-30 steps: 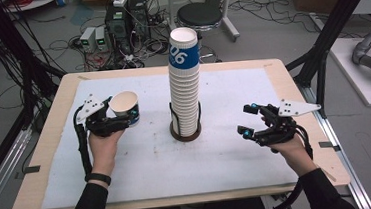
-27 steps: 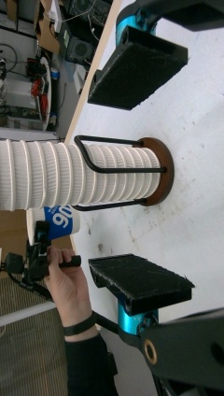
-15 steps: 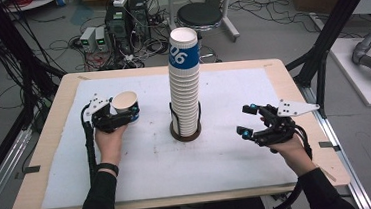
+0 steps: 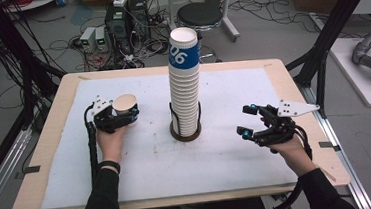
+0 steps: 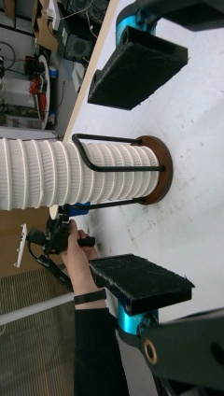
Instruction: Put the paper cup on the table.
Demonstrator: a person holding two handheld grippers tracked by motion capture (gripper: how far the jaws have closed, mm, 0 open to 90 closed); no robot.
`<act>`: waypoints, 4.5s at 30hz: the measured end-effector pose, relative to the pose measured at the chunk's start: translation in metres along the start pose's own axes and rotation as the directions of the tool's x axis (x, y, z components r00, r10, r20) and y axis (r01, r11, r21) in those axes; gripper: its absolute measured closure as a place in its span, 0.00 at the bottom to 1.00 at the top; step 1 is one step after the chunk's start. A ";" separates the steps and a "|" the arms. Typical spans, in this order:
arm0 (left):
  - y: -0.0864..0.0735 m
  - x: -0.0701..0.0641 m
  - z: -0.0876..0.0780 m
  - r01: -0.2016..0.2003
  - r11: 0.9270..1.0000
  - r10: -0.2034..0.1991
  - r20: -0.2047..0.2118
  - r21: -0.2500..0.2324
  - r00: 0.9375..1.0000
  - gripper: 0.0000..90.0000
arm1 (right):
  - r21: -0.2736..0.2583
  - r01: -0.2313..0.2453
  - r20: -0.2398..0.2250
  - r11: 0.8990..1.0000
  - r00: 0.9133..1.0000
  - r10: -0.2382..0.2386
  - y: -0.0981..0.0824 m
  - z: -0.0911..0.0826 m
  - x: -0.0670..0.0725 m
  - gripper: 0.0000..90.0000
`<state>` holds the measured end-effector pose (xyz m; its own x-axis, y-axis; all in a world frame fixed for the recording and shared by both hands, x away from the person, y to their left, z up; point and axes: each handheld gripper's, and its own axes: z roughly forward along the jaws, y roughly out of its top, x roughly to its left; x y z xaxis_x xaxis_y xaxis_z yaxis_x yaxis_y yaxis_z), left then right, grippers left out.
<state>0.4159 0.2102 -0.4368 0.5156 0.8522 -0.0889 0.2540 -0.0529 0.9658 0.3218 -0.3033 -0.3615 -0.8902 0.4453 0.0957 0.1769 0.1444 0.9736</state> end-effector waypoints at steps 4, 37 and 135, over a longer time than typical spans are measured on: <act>-0.002 0.001 0.001 -0.003 1.000 0.003 -0.003 0.021 1.000 0.24 | -0.001 0.002 0.002 1.000 1.000 -0.002 0.000 0.000 0.000 0.21; 0.000 -0.007 -0.003 -0.017 0.992 0.020 -0.021 0.123 1.000 0.14 | -0.015 0.005 -0.001 1.000 1.000 -0.005 0.001 0.001 -0.001 0.21; 0.046 -0.118 -0.086 -0.163 0.986 0.167 0.399 -0.044 0.901 0.09 | 0.052 0.006 0.031 0.999 0.999 -0.007 0.004 -0.008 -0.006 0.21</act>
<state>0.2959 0.1518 -0.3606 0.8340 0.5515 -0.0162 0.1304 -0.1685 0.9770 0.3247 -0.3130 -0.3566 -0.8780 0.4716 0.0819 0.1932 0.1927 0.9621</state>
